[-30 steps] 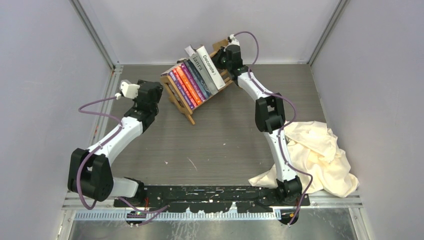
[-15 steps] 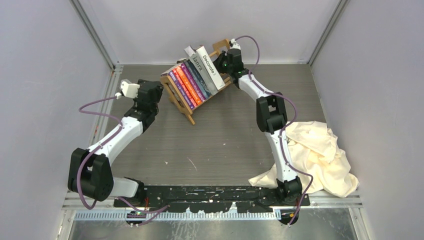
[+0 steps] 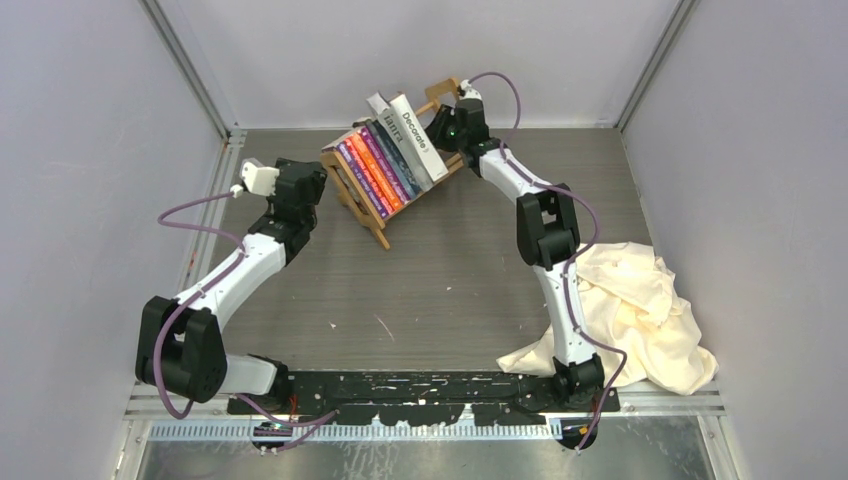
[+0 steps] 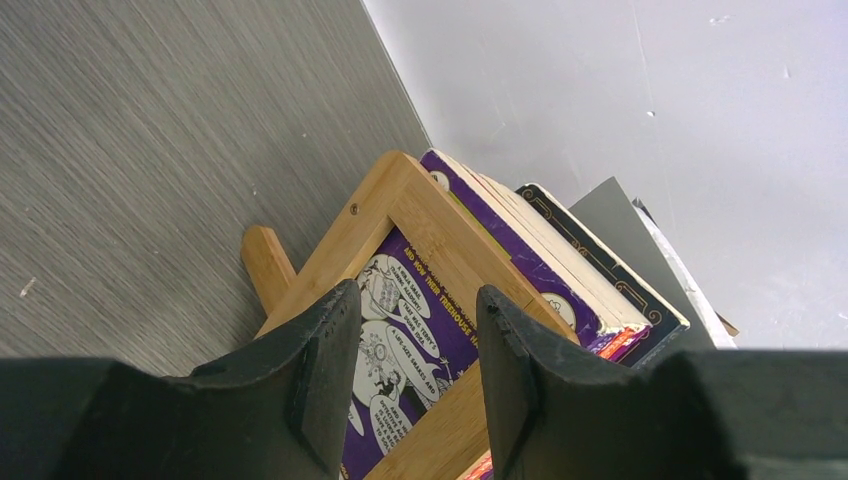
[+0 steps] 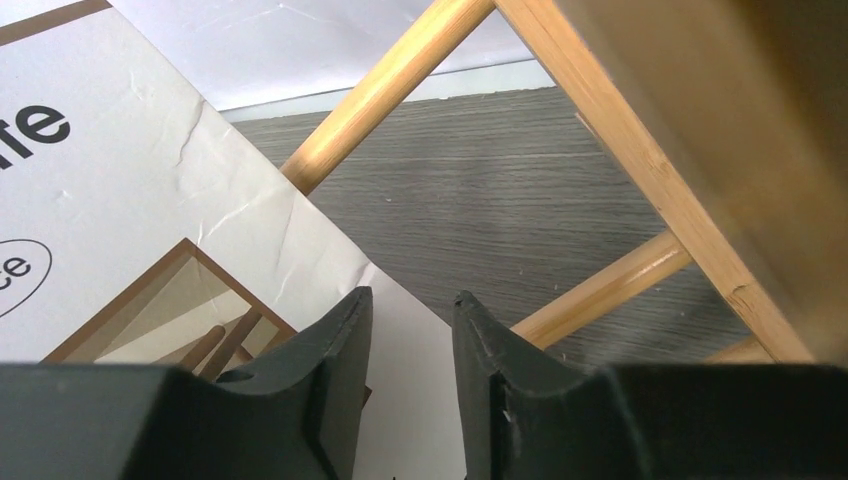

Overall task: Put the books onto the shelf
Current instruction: Adjust the book on the shelf.

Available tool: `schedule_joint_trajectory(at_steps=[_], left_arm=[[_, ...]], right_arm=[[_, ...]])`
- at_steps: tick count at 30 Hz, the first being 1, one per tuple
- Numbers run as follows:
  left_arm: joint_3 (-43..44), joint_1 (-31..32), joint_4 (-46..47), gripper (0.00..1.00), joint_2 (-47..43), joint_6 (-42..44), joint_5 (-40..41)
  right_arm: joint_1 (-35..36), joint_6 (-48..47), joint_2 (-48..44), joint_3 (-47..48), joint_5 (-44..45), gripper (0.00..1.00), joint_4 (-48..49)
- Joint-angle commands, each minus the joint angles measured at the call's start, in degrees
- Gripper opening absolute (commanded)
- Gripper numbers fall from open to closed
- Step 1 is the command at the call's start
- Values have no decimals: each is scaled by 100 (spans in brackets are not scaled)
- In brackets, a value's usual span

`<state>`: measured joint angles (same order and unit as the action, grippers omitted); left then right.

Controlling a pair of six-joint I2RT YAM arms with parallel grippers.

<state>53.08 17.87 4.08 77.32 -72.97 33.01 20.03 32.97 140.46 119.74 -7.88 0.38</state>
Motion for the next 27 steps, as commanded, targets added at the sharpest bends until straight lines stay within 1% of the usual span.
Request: schedule_joint_trajectory(at_steps=[1,5,9,10,14,22,27], left_arm=[[42,-29,253,46,-229,164,81],[77,-28,210,46,-288,204,91],[79,-23,175,46,-352,230,86],[80,-28,173,46,-376,235,78],[62,-5,140,46,-440,239,72],[49,75,-14,46,-627,273,163],[-47,77,-118,46,-835,257,261]], right_arm=[[-129,-175,-724,-24,385,45,8],[-131,-317,-869,-34,572,50,-122],[-142,-456,-1117,-196,769,52,-190],[-140,-491,-1187,-256,955,52,-188],[-149,-592,-1475,-535,1137,53,-108],[-150,-665,-2063,-1029,1148,54,-73],[-104,-652,-2630,-1687,1028,52,-73]])
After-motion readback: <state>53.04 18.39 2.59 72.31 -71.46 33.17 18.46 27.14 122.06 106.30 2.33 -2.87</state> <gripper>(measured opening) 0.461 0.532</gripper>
